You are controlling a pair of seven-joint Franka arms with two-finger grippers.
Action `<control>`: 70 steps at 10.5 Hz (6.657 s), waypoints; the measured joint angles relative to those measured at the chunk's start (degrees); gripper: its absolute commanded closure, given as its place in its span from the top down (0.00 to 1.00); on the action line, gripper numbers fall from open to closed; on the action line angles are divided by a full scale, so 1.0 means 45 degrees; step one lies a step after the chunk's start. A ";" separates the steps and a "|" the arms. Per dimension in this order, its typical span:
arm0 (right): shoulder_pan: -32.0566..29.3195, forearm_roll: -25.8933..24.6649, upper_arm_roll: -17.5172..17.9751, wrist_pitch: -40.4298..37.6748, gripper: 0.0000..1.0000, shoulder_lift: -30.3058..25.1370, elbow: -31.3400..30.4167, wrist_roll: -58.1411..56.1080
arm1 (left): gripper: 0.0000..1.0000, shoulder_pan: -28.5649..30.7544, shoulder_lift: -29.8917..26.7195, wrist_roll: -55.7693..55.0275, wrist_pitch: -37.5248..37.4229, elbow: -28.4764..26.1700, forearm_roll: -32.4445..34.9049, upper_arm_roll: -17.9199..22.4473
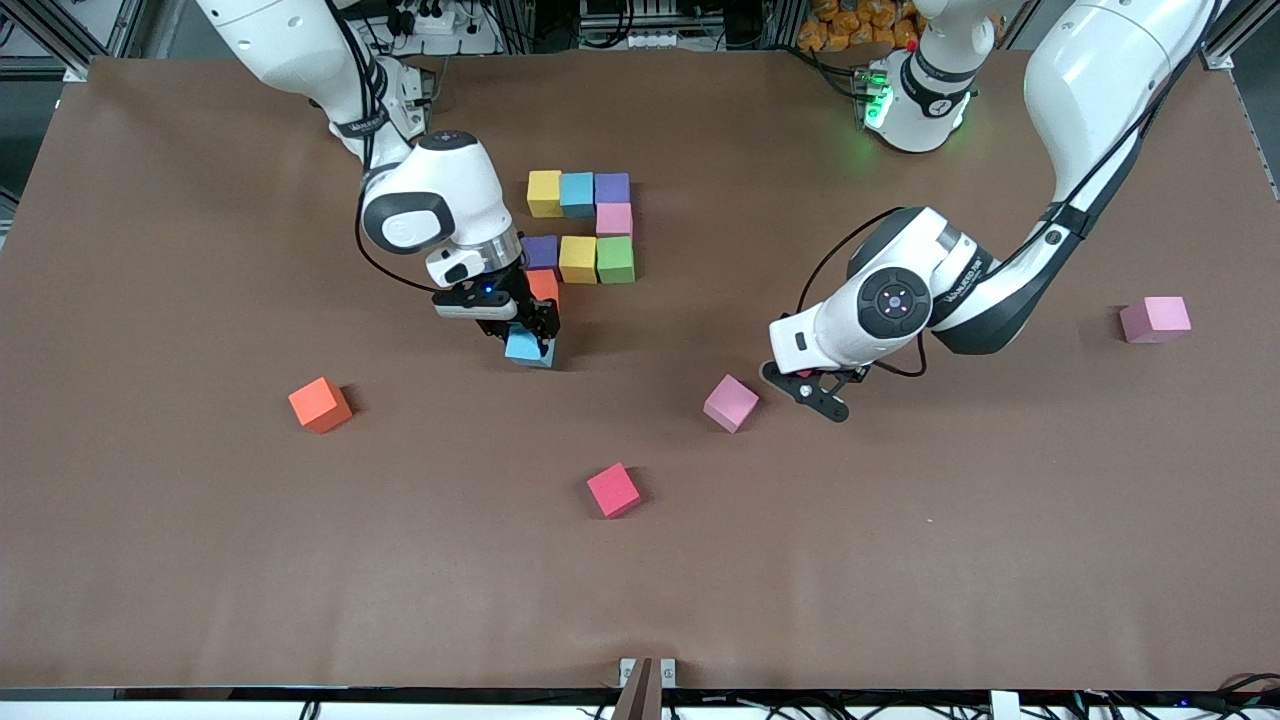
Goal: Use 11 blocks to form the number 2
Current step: 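Lower the blue cube onto the block figure with the right gripper, then release blue and raise the right gripper while the left gripper carries pink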
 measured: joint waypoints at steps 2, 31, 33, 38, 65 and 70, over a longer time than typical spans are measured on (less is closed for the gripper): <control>0.0025 0.0438 0.0393 -0.0529 0.00 0.0073 0.0151 0.0012 | 0.00 -0.0014 0.0034 0.0000 0.0002 0.0000 0.0000 0.0001; -0.0098 -0.1915 0.0901 -0.0626 0.00 0.0684 -0.0373 -0.0999 | 0.00 -0.0158 0.0192 0.0000 0.0007 0.0000 0.0000 0.0022; -0.0098 -0.1917 0.0902 -0.0608 0.00 0.0682 -0.0361 -0.0680 | 0.00 -0.0158 0.0198 0.0000 0.0007 0.0000 0.0000 0.0022; -0.0098 -0.1920 0.0907 -0.0536 0.12 0.0678 -0.0360 -0.0553 | 0.00 -0.0159 0.0198 0.0000 0.0007 0.0000 0.0000 0.0022; -0.1214 -0.1977 -0.0037 -0.0208 1.00 0.0568 0.1351 -0.0894 | 0.00 -0.1515 0.0123 0.2217 0.0114 0.0706 -0.0298 -0.1007; -0.1352 0.0631 -0.0543 -0.0026 1.00 0.0571 0.1439 -0.0886 | 0.00 -0.4081 0.0366 0.1446 0.1239 0.1091 -0.0534 -0.0272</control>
